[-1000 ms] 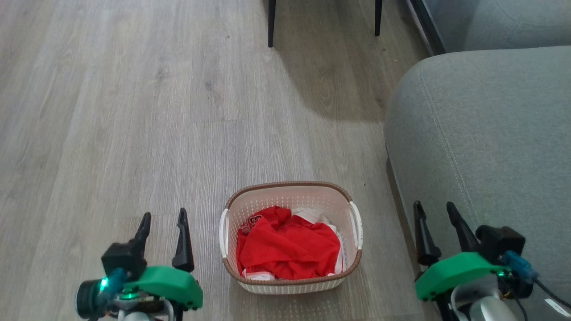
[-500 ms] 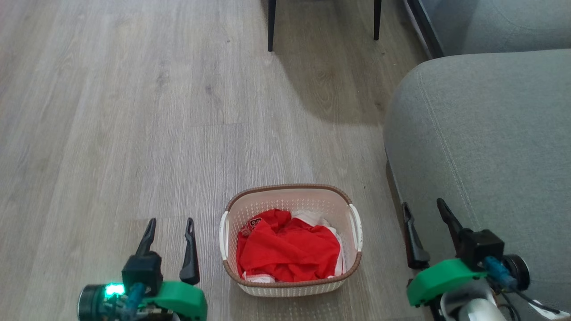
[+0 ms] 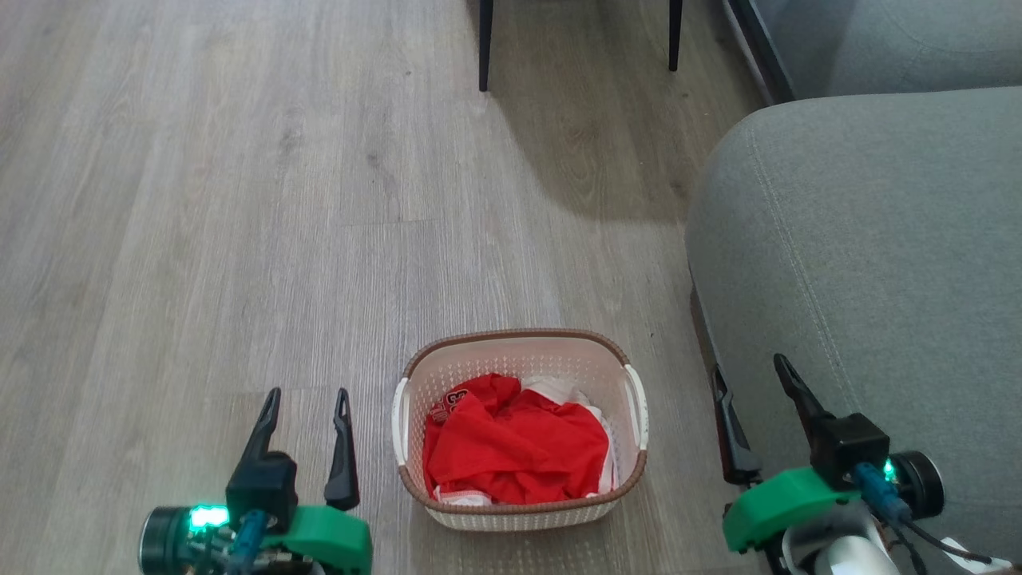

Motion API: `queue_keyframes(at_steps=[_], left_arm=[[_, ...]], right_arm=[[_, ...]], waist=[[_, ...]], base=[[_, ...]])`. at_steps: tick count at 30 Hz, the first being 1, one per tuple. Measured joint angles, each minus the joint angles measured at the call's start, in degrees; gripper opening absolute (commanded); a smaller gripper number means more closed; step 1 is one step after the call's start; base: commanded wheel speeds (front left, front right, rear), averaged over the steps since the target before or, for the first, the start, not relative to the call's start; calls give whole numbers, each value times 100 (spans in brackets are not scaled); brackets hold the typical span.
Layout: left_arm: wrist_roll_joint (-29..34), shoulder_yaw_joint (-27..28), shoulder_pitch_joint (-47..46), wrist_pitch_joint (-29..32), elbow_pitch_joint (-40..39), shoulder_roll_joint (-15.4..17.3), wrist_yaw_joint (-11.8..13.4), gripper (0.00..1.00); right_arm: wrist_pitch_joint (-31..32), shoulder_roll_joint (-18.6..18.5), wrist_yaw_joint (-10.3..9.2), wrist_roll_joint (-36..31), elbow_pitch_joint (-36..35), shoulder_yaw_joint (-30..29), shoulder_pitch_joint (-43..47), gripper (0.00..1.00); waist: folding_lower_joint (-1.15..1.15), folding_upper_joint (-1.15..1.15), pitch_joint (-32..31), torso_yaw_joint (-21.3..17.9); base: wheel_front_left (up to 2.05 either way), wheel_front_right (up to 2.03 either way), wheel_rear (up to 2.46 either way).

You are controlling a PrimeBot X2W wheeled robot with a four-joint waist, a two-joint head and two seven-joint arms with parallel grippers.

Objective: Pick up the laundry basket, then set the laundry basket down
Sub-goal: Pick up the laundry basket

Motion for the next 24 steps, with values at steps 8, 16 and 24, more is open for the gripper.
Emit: queue_keyframes(at_steps=[8,16,24], left_arm=[[52,99,1,0,11,-37,-62,100],[59,119,1,0,18,-64,-92,100],[59,124,-7,0,67,-103,-151,100]], right_arm=[[0,-1,0,0,0,-4,0,100],[0,-1,0,0,0,-15,0,100],[0,-1,0,-3,29,-58,-5,100]], waist=[[0,0,11,-5],[0,0,45,2],[0,0,212,24]], base=[[0,0,0],[0,0,0],[0,0,0]])
